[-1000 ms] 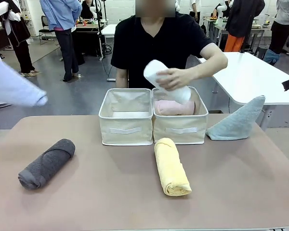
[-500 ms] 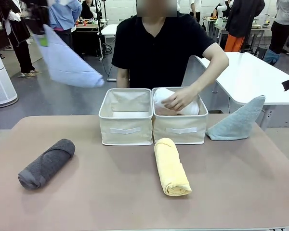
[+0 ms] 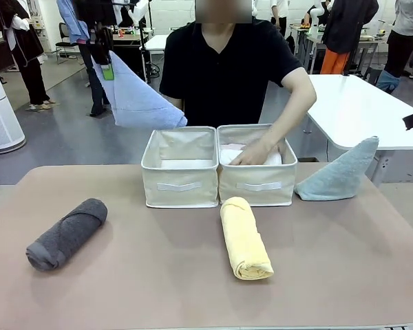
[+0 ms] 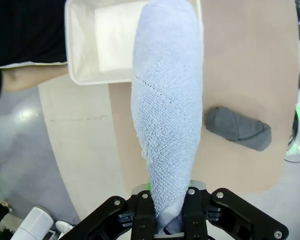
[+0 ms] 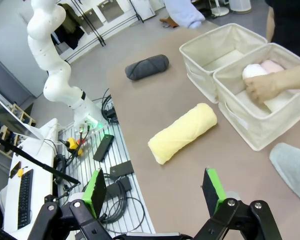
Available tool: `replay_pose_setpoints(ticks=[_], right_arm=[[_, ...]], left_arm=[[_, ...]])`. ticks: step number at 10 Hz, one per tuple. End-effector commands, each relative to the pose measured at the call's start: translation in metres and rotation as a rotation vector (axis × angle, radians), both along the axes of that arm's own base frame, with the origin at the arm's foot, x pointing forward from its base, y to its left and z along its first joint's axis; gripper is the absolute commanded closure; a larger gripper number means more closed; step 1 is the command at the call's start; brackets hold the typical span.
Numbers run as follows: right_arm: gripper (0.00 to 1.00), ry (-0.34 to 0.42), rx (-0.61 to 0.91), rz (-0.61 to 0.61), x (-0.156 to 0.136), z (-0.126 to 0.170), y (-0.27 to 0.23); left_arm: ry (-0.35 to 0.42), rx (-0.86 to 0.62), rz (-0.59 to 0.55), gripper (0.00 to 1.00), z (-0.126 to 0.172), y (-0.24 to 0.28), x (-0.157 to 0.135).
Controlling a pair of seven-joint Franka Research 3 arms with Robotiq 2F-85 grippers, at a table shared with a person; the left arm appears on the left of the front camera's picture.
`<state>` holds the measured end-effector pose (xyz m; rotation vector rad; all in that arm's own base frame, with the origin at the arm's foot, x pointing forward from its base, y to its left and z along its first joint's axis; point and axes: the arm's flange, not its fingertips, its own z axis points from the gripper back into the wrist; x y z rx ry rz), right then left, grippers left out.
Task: Sort the towels based on their folding style.
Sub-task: Pick up one triangle-folded towel and place it in the left Fabric basket.
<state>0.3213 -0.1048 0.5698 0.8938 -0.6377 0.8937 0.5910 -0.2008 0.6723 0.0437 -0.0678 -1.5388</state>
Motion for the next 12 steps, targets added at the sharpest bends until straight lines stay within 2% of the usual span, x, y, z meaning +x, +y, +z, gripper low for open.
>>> replay_pose_setpoints(ticks=[1,3,4,5,8,12], right_arm=[[0.00,-0.005,0.011,0.006,0.000,0.000,0.000],[0.00,-0.005,0.011,0.006,0.000,0.000,0.000],[0.00,-0.005,0.011,0.006,0.000,0.000,0.000],[0.00,-0.005,0.011,0.006,0.000,0.000,0.000],[0.00,-0.005,0.011,0.006,0.000,0.000,0.000],[0.00,-0.005,0.011,0.006,0.000,0.000,0.000]], left_arm=[[-0.045,-0.018,0.000,0.83,0.011,-0.003,-0.002],[-0.045,-0.018,0.000,0.83,0.011,-0.003,-0.002],[-0.004,-0.002,0.000,0.83,0.000,0.000,0.001],[-0.012,0.046,-0.046,0.83,-0.013,-0.018,0.001],[-0.023,0.080,-0.011,0.83,-0.025,-0.061,0.005],[0.019,0.085,0.008,0.83,-0.041,-0.105,0.027]])
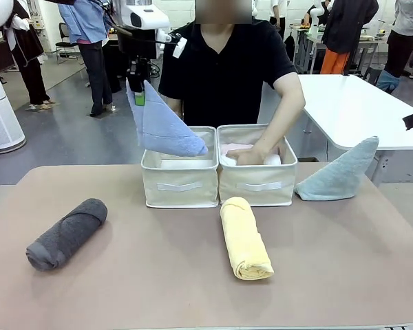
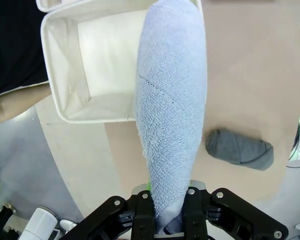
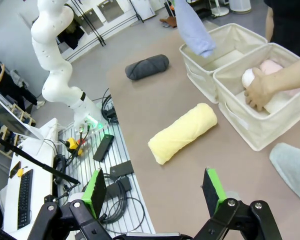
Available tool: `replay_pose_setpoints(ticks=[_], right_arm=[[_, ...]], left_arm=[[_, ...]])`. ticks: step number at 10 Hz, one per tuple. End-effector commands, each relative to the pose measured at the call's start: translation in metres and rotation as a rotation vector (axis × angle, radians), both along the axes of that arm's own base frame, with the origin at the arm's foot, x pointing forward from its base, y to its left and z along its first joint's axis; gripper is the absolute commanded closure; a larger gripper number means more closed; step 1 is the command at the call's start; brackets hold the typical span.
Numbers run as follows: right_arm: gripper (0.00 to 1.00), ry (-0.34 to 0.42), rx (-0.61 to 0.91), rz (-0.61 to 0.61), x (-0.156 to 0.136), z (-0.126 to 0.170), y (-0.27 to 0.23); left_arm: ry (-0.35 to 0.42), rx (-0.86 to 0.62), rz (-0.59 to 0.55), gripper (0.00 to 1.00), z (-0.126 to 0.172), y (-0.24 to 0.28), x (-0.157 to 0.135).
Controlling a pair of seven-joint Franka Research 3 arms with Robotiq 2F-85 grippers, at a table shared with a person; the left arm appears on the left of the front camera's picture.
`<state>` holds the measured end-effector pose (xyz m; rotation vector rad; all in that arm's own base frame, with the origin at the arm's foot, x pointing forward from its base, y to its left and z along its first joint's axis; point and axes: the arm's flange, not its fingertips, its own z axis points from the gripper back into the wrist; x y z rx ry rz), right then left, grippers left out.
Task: Sort the towels based on their folding style.
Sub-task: Pick up one triangle-folded towel and place it in the left Fabric basket.
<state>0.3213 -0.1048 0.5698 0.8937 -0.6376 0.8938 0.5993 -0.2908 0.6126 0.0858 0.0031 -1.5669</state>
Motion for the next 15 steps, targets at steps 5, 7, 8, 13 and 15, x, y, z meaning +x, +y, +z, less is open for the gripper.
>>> replay_pose_setpoints(ticks=[5,7,8,13,15], right_arm=[[0.00,-0.005,0.011,0.006,0.000,0.000,0.000],[0.00,-0.005,0.011,0.006,0.000,0.000,0.000],[0.00,-0.005,0.011,0.006,0.000,0.000,0.000],[0.00,-0.005,0.011,0.006,0.000,0.000,0.000],[0.00,-0.005,0.011,0.006,0.000,0.000,0.000]], left_arm=[[-0.026,0.041,0.131,0.83,-0.020,-0.038,0.038],[0.006,0.052,0.121,0.83,-0.034,-0.046,0.042],[0.029,0.056,0.115,0.83,-0.044,-0.047,0.043],[0.111,0.064,0.109,0.83,-0.095,-0.050,0.047],[0.136,0.067,0.100,0.83,-0.110,-0.053,0.048]])
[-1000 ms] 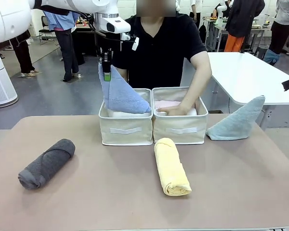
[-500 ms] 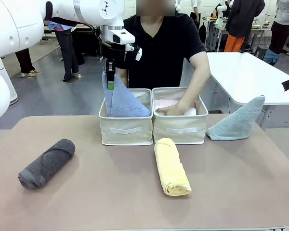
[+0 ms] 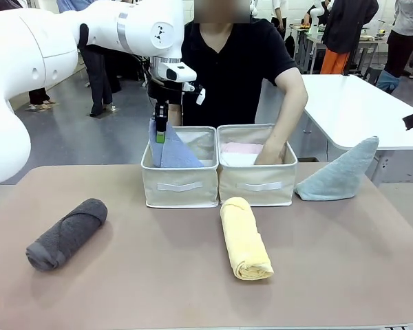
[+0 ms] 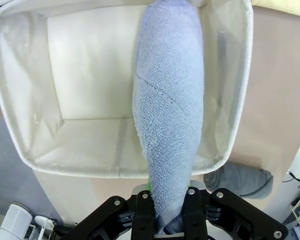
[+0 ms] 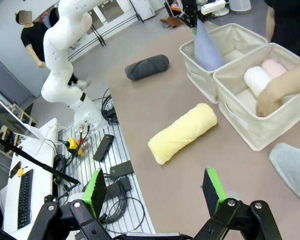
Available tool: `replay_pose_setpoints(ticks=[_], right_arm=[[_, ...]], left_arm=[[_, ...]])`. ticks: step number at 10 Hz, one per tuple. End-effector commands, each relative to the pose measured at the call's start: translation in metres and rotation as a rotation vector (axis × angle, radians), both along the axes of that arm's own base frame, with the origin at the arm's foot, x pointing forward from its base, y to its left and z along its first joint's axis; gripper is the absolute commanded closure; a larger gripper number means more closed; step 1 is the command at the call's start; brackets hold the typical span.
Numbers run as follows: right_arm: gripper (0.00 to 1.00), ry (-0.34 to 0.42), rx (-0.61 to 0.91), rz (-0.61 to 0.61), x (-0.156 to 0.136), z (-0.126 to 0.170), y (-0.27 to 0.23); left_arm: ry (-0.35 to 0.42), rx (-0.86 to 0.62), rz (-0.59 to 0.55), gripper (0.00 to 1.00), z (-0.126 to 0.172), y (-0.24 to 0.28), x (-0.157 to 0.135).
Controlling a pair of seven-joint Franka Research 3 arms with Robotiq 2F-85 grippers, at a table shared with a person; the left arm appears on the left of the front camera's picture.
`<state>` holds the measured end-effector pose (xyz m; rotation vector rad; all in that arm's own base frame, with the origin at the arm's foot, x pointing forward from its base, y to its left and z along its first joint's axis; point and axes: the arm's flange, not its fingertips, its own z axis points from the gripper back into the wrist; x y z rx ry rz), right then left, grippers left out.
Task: Sort the towels based on their folding style.
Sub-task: Pick up one triangle-folded towel and place it in the left Fabric basket.
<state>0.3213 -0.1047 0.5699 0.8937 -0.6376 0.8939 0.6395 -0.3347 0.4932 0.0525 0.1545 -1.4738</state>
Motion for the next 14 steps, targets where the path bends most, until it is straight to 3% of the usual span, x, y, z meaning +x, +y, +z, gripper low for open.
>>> replay_pose_setpoints(ticks=[1,4,8,9,10,11,12,13,14], right_arm=[[0.00,-0.005,0.011,0.006,0.000,0.000,-0.001],[0.00,-0.005,0.011,0.006,0.000,0.000,-0.001],[0.00,-0.005,0.011,0.006,0.000,0.000,-0.001],[0.00,-0.005,0.011,0.006,0.000,0.000,-0.001],[0.00,-0.005,0.011,0.006,0.000,0.000,-0.001],[0.00,-0.005,0.011,0.006,0.000,0.000,-0.001],[0.00,-0.005,0.011,0.006,0.000,0.000,-0.001],[0.00,-0.005,0.011,0.006,0.000,0.000,-0.001],[0.00,-0.005,0.011,0.006,0.000,0.000,-0.001]], left_arm=[[0.043,0.004,-0.006,0.83,0.000,-0.010,0.006],[0.083,0.040,-0.029,0.83,-0.021,-0.015,0.001],[0.068,0.057,-0.056,0.83,-0.027,-0.013,-0.011],[0.058,0.050,-0.057,0.63,-0.025,-0.013,-0.012],[0.053,0.050,-0.058,0.63,-0.024,-0.012,-0.013],[0.055,0.054,-0.059,0.43,-0.024,-0.012,-0.014],[0.057,0.056,-0.060,0.60,-0.024,-0.012,-0.013],[0.056,0.058,-0.061,0.23,-0.024,-0.012,-0.014],[0.053,0.058,-0.061,0.40,-0.023,-0.011,-0.014]])
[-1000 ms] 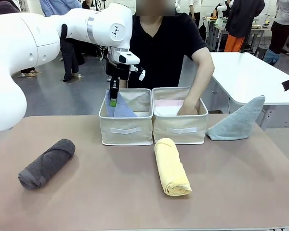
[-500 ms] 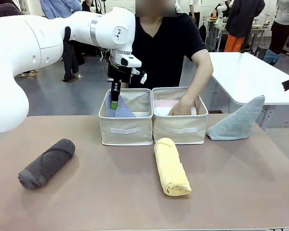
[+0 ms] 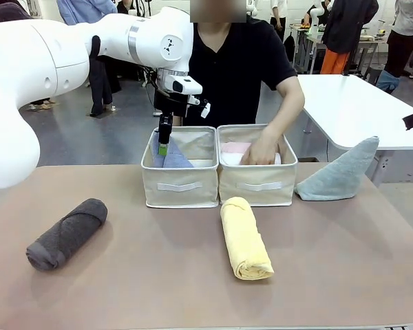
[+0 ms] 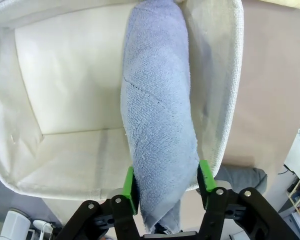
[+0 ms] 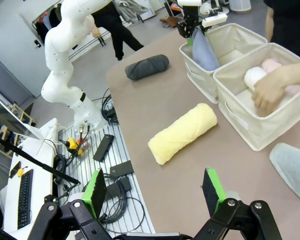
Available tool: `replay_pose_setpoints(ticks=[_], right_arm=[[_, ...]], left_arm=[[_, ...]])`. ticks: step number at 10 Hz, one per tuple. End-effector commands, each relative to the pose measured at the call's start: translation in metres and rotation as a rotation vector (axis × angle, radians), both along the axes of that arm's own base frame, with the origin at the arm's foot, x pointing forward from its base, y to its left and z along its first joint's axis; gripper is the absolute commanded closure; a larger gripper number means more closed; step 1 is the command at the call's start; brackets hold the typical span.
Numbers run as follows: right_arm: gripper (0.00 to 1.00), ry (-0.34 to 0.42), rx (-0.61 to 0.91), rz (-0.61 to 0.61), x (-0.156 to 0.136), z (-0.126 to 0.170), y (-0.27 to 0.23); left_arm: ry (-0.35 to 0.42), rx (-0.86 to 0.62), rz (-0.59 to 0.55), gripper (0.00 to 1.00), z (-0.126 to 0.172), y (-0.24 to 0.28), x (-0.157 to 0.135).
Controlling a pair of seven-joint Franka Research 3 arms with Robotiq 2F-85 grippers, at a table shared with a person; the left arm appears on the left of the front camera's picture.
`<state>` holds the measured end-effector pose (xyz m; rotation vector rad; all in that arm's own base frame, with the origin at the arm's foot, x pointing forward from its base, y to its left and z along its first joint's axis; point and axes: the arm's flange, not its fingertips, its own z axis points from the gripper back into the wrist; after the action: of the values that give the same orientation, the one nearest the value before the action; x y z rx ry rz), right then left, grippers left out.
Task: Sort the towels based on their folding style.
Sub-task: Pick up one triangle-folded towel and place it in the left Fabric basket.
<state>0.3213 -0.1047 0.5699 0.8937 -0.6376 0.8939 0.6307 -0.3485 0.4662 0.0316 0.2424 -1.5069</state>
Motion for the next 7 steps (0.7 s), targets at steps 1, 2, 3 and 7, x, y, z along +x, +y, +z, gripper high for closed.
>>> replay_pose_setpoints(ticks=[1,2,3,7], right_arm=[[0.00,-0.005,0.011,0.006,-0.0004,-0.0001,-0.0005],[0.00,-0.005,0.011,0.006,-0.0004,-0.0001,-0.0005],[0.00,-0.005,0.011,0.006,-0.0004,-0.0001,-0.0005],[0.00,-0.005,0.011,0.006,-0.0004,-0.0001,-0.0005]], left_arm=[[-0.023,0.019,-0.029,0.03,0.0056,0.0029,-0.0052],[-0.026,0.019,-0.029,0.20,0.0062,0.0032,-0.0060],[-0.027,0.020,-0.031,0.00,0.0071,0.0039,-0.0058],[-0.049,0.002,-0.031,0.00,0.0152,0.0103,-0.0087]])
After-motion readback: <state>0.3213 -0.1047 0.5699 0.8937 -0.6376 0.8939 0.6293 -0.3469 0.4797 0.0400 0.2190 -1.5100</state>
